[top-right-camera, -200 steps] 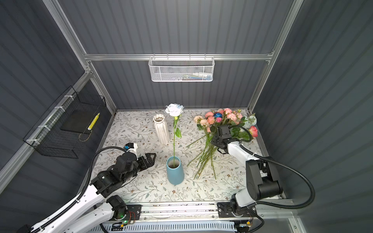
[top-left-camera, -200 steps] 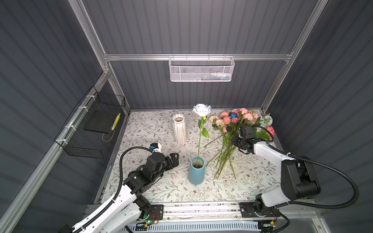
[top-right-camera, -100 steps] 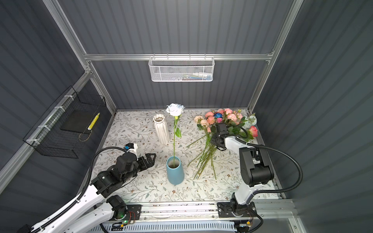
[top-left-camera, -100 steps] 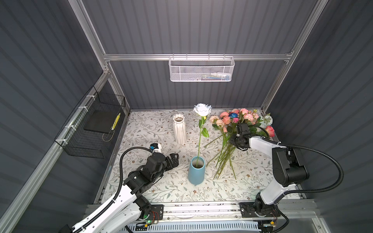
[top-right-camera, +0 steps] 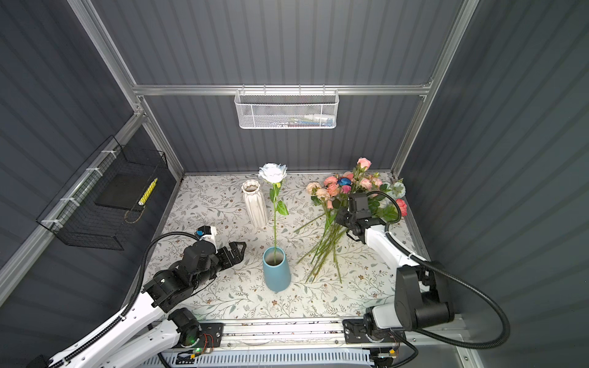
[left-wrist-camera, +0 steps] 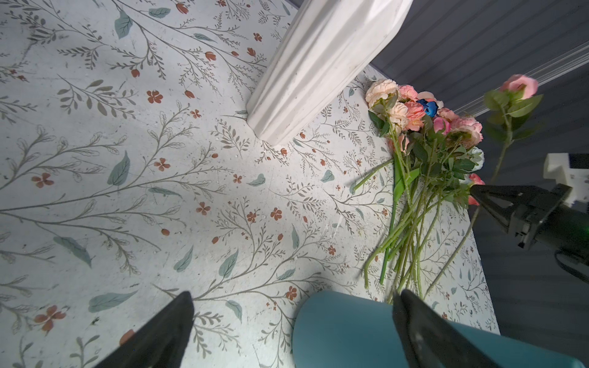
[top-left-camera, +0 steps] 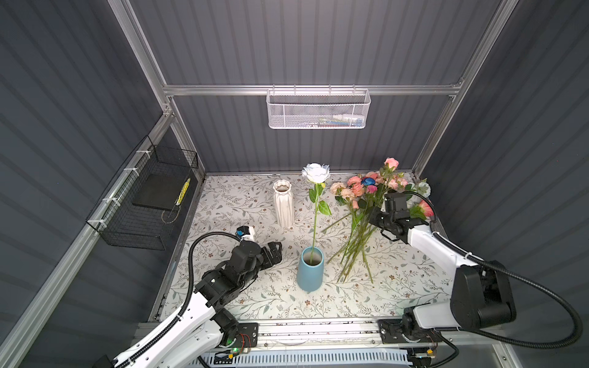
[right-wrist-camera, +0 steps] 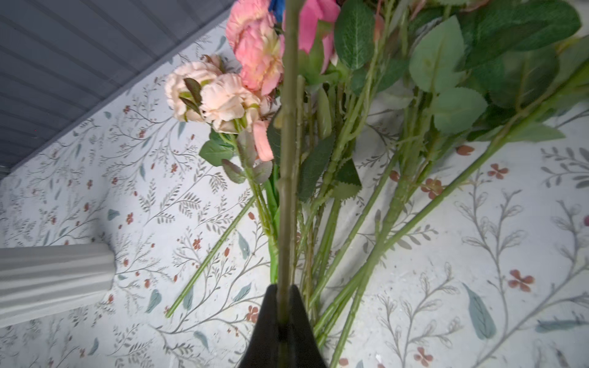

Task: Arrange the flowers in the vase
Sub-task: 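Grasp a pink rose stem with the right gripper and lift it, then carry the pink rose over the blue vase and lower its stem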

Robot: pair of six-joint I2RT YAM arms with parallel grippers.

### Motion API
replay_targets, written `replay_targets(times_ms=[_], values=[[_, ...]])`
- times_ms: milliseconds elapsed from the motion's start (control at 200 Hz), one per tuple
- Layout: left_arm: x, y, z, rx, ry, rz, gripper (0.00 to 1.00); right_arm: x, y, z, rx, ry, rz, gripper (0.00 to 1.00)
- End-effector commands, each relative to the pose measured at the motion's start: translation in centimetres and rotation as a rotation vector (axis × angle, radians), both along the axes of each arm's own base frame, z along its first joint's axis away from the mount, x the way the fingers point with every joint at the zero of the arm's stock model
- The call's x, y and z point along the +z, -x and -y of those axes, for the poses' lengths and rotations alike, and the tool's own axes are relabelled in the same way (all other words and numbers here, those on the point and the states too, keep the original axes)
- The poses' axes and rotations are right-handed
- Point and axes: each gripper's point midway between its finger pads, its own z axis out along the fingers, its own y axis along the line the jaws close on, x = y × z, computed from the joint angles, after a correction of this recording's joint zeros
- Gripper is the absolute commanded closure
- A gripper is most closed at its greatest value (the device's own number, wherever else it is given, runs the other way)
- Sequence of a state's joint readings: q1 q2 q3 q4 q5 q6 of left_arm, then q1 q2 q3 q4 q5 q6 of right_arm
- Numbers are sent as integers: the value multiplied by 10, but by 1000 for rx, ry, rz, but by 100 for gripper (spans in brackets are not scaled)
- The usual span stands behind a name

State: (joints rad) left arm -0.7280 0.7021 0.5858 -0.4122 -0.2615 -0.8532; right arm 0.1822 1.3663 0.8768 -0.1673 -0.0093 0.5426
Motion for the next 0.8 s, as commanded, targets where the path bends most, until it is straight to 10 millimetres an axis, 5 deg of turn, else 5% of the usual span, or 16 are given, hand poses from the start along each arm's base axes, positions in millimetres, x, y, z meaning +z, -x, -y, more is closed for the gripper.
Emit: replay_targets(times_ms=[0, 140, 410, 640, 795], values=[[-2, 3, -4, 17, -2, -10, 0, 13, 18, -2, 39, -4, 31, 100], [-1, 2, -6, 29, 2, -8, 0, 49, 33, -9, 108, -29, 150, 100], [3, 2, -8, 42, 5, -1, 0, 151, 77, -28, 225, -139, 488, 100], [9, 1, -10, 51, -2, 6, 0, 253, 133, -81, 431, -140, 763, 100], [12, 2, -11, 53, 4, 12, 0, 301, 164, -120, 583, -173, 891, 100]])
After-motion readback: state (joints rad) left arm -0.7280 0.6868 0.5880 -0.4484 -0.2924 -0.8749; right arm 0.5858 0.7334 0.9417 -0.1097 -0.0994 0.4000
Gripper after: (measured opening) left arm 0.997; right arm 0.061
